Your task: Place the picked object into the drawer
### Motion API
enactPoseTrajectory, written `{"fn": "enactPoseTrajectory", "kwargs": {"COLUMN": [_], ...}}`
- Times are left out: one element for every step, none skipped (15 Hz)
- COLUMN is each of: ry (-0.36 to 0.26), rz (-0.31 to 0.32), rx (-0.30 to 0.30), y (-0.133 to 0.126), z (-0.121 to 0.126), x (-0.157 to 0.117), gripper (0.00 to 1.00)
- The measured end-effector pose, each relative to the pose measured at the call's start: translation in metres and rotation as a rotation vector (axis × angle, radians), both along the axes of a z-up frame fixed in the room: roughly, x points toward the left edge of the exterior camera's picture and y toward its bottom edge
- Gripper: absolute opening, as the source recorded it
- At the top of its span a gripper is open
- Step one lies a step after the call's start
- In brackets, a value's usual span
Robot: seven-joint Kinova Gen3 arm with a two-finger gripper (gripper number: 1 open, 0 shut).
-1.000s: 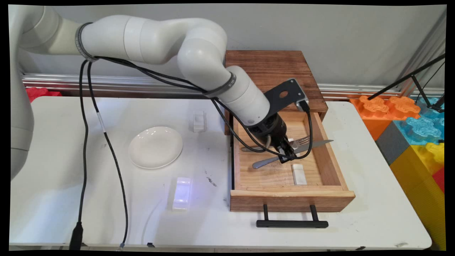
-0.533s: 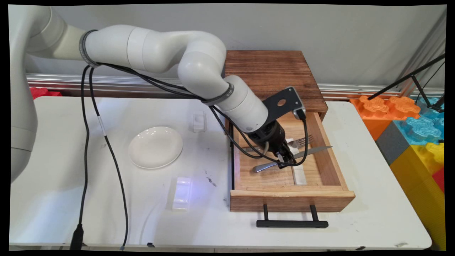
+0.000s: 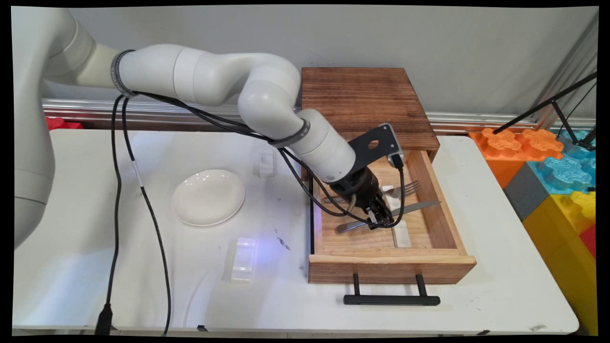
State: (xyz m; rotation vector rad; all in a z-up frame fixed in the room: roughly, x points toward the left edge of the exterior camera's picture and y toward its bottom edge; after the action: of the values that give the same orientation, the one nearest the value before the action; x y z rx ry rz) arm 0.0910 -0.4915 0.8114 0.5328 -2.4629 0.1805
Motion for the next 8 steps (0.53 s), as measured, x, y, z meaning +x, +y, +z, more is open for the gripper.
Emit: {"fn": "enactPoseTrajectory", "kwargs": {"ry": [0.0,0.001,0.001,0.001,0.002,0.002,0.003,0.004], "rz": [-0.003,-0.005,-0.007,-0.009,-0.012,-0.013,-0.015,-0.016], "rx": [0.0,0.0,0.0,0.0,0.0,0.0,0.0,0.001], "y": [0.0,-0.001,-0.001,-0.001,-0.002,-0.002,-0.003,-0.003], "z": [-0.002,-0.003,-0.005,-0.006,-0.008,-0.009,-0.011,-0.012], "x": [0.001,0.001,0.002,0.002,0.003,0.003,0.004,0.004], "gripper": [0.0,0.0,0.0,0.0,0.0,0.0,0.0,0.0]}}
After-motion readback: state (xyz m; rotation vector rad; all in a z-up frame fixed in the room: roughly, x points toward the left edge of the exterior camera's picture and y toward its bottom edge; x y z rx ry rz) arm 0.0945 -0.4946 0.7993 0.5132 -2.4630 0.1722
